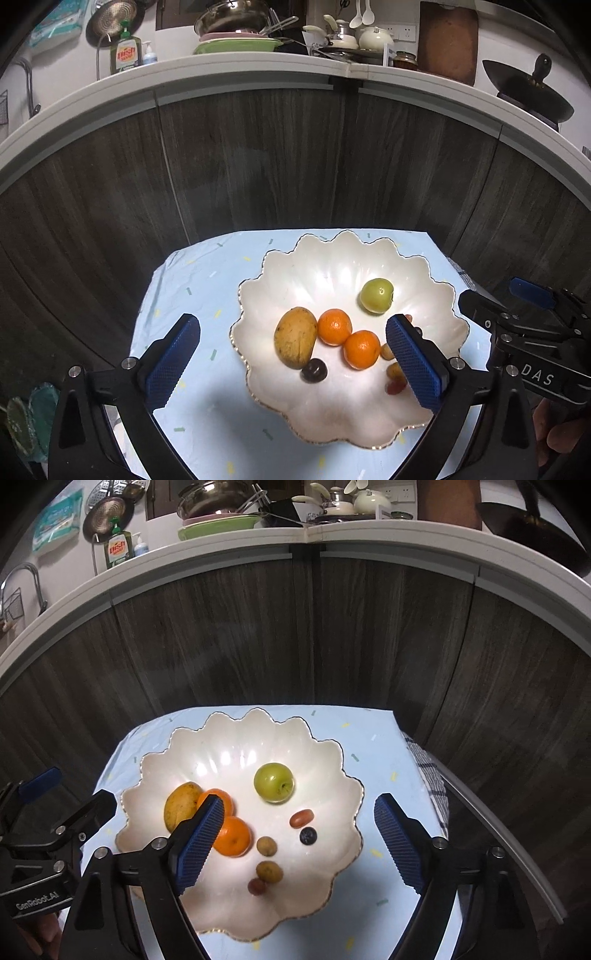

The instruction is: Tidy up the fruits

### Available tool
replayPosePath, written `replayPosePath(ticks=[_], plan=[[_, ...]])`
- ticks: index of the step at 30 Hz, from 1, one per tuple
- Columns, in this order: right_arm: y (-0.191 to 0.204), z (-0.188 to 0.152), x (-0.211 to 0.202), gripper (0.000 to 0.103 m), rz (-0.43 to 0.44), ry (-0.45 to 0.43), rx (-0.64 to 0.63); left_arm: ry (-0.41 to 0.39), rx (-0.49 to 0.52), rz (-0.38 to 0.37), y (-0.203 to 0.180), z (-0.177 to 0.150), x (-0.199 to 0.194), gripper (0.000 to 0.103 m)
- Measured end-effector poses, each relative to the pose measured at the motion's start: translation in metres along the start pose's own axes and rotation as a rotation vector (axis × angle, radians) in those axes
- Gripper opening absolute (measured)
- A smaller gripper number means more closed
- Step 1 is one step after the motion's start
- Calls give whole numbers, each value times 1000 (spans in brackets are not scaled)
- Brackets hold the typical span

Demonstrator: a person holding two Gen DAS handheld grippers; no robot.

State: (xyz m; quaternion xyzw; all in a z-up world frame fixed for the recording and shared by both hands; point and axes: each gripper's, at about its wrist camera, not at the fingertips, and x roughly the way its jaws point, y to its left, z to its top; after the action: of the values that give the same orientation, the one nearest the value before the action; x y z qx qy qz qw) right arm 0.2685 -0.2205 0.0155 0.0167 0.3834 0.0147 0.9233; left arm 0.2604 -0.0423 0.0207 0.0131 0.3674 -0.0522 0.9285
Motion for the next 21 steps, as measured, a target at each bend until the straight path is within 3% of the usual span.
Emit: replayPosePath(ticks=[21], plan=[[10, -39, -66, 85, -23, -46, 24, -46, -19, -6, 10, -31, -70, 102]])
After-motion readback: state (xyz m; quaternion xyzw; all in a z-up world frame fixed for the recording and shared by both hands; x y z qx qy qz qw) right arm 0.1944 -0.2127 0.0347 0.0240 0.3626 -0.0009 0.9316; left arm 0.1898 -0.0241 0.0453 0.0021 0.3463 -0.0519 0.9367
